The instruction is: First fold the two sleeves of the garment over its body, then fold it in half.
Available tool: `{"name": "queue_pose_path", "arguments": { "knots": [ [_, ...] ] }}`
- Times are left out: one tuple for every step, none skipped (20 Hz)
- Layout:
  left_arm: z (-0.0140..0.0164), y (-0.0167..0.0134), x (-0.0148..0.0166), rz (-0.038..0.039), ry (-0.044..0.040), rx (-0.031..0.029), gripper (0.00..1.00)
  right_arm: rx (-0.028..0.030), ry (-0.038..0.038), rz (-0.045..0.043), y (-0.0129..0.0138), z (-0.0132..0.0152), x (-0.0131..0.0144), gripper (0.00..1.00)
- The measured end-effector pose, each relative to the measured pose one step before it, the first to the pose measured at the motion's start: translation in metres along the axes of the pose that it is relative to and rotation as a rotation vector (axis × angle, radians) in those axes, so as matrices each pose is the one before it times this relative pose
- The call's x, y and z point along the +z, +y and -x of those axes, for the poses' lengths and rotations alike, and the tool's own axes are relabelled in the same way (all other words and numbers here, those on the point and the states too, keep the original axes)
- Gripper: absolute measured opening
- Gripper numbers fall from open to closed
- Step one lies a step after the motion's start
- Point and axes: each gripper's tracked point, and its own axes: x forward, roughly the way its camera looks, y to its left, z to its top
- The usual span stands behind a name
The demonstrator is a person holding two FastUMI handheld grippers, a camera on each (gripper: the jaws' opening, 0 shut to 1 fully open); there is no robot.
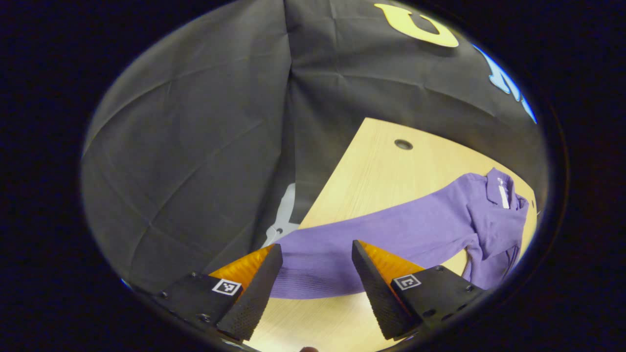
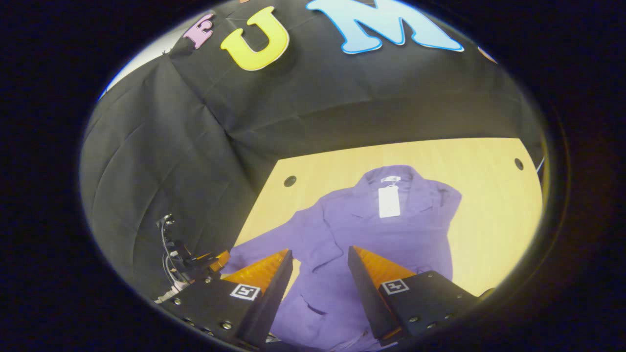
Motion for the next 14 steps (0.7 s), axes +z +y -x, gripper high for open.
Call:
{"name": "queue_pose_path", "arguments": {
  "knots": [
    [-0.00668, 0.00286, -0.00751, 0.0043, 0.03084, 0.00353, 1.0, -0.01668, -0.0076, -0.00457, -0.00534, 0.00581, -0.00012, 0.75],
    [-0.00798, -0.00005, -0.00735, 0.00825, 0.02509, -0.00128, 1.0, -0.01505, -0.0054, -0.01016, -0.00583, 0.00266, -0.00155, 0.75],
    [-0.00618, 0.00168, -0.00772, 0.01172, 0.02438, -0.00129, 0.99, -0.01314, -0.00417, -0.01467, -0.00629, 0.00358, -0.00037, 0.75],
    [-0.00451, 0.00093, -0.00674, 0.01188, 0.02752, -0.0018, 0.98, -0.01129, -0.003, -0.01606, -0.00557, 0.00083, -0.00086, 0.75],
    [-0.0045, 0.00097, -0.00898, 0.00906, 0.02952, -0.00316, 1.0, -0.01206, -0.00281, -0.01641, -0.00529, 0.00186, -0.00033, 0.75],
    [-0.0034, -0.00113, -0.0118, 0.00818, 0.04569, -0.00648, 1.0, -0.00838, -0.00219, -0.01499, -0.00392, 0.00063, 0.00006, 0.75],
    [0.00049, -0.00311, 0.00709, 0.0162, -0.03087, -0.01001, 0.98, -0.00638, -0.00046, -0.01234, -0.0026, 0.00004, -0.00049, 0.75],
    [-0.00328, 0.00049, -0.00303, 0.00531, 0.02251, 0.01509, 0.99, -0.0036, 0.00018, -0.00753, -0.00255, 0.00032, -0.00068, 0.75],
    [0.00524, -0.00118, -0.00097, -0.00456, -0.01319, -0.00929, 1.0, -0.00565, 0.0014, -0.00399, -0.00282, -0.00044, -0.00134, 0.75],
    [-0.00281, 0.00202, -0.00273, 0.00427, 0.01418, 0.00845, 1.0, -0.00339, 0.00301, -0.0027, -0.00144, -0.00053, -0.00175, 0.75],
    [0.00254, -0.0028, 0.00232, 0.00409, -0.01508, -0.00679, 1.0, 0.0006, 0.00566, -0.00212, -0.00041, -0.00068, -0.00164, 0.75],
    [-0.00076, -0.00034, -0.00231, 0.00549, 0.01193, 0.00707, 0.99, 0.001, 0.0061, -0.00203, 0.00091, -0.00103, -0.00258, 0.75],
    [0.00045, -0.00141, 0.00328, -0.00471, -0.02182, -0.00151, 0.99, 0.00162, 0.00453, -0.00213, -0.00016, -0.00092, -0.00105, 0.75],
    [0.00038, -0.00397, -0.00226, -0.01007, -0.00145, -0.00143, 0.92, 0.00387, 0.00381, -0.00193, 0.00171, -0.00112, -0.00259, 0.75]
  ]
}}
